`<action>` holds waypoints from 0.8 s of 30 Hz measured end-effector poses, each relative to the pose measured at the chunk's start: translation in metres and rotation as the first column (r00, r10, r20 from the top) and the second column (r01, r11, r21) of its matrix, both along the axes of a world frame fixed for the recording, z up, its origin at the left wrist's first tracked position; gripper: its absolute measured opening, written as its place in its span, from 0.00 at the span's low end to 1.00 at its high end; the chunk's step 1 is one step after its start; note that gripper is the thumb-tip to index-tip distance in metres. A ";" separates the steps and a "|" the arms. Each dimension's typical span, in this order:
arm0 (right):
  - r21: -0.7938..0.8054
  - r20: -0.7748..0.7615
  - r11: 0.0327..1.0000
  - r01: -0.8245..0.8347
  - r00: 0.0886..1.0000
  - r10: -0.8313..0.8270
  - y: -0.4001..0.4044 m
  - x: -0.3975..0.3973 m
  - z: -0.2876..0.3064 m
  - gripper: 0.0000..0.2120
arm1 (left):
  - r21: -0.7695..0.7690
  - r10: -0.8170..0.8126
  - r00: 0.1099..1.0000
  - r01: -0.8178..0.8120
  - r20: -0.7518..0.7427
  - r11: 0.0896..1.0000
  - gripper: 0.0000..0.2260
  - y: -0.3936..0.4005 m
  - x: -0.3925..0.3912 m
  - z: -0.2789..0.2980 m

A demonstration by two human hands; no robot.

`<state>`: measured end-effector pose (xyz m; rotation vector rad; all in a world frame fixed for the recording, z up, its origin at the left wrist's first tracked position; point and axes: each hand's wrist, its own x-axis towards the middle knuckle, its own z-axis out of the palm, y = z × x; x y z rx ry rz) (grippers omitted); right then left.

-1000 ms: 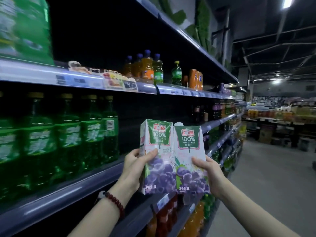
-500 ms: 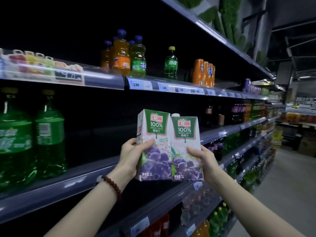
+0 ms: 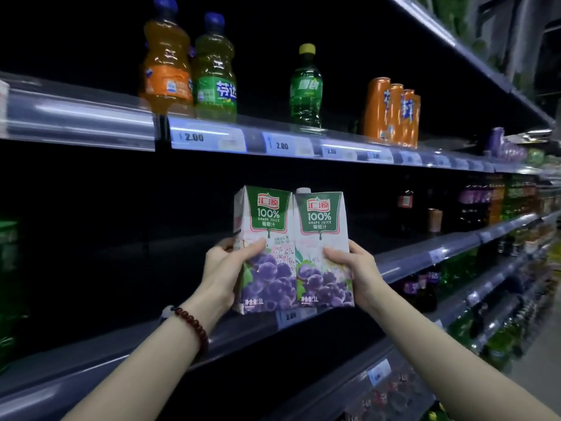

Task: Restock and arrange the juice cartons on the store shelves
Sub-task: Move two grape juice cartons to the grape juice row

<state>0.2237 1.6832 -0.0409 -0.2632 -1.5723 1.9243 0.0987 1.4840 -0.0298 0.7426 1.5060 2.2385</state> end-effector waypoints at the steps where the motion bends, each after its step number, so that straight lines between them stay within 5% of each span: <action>1: -0.008 0.002 1.000 -0.017 1.000 0.017 0.007 -0.008 0.001 0.26 | -0.003 0.009 1.000 -0.009 0.019 1.000 0.20 0.005 -0.004 0.000; 13: 0.026 -0.053 0.976 -0.216 0.975 0.217 0.108 -0.068 0.025 0.27 | 0.116 0.271 0.962 -0.273 0.032 0.955 0.20 0.089 -0.025 0.011; 18: -0.011 -0.062 0.966 -0.259 0.964 0.258 0.157 -0.082 0.016 0.20 | 0.107 0.288 0.958 -0.288 0.015 0.952 0.29 0.131 -0.029 0.002; 24: -0.087 -0.061 0.946 -0.311 0.950 0.307 0.198 -0.097 -0.001 0.36 | 0.118 0.290 0.957 -0.291 0.029 0.949 0.26 0.173 -0.029 -0.010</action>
